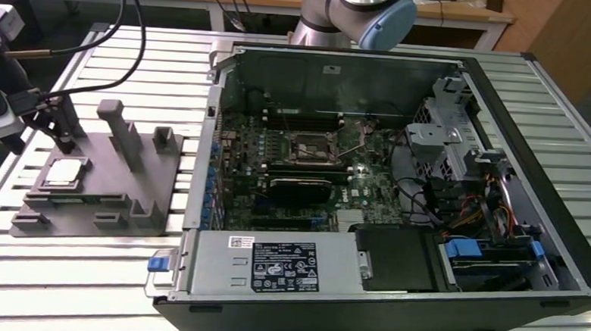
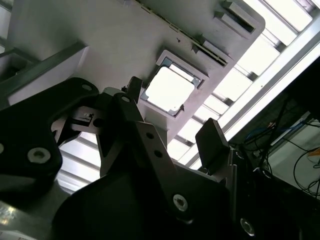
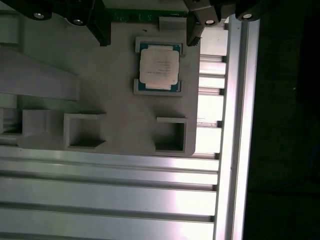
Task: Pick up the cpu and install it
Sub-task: 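Pick up the cpu and move it towards the insertion slot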
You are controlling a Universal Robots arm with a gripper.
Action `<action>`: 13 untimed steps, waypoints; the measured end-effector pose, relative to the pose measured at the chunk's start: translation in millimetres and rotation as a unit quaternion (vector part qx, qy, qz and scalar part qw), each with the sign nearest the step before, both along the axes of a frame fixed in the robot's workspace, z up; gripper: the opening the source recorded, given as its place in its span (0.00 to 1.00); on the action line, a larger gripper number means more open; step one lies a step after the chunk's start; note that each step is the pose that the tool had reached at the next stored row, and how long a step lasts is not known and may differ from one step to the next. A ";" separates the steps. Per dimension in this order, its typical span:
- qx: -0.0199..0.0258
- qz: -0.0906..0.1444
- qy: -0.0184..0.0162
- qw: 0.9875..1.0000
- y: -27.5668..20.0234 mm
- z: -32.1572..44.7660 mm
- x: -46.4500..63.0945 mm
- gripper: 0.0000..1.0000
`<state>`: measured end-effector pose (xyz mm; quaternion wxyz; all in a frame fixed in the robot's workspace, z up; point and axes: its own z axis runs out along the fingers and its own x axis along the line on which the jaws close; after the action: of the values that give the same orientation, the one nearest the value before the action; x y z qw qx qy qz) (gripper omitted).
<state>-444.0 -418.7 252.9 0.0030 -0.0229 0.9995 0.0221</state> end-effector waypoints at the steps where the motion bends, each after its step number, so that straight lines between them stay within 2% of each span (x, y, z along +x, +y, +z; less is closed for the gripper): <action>1: 0.000 0.000 0.000 1.000 0.0 -0.4 0.0 0.71; 13: 0.000 0.000 0.000 1.000 0.0 -4.6 0.0 0.71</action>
<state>-444.0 -418.7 248.2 0.0030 -0.0229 0.9995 0.0224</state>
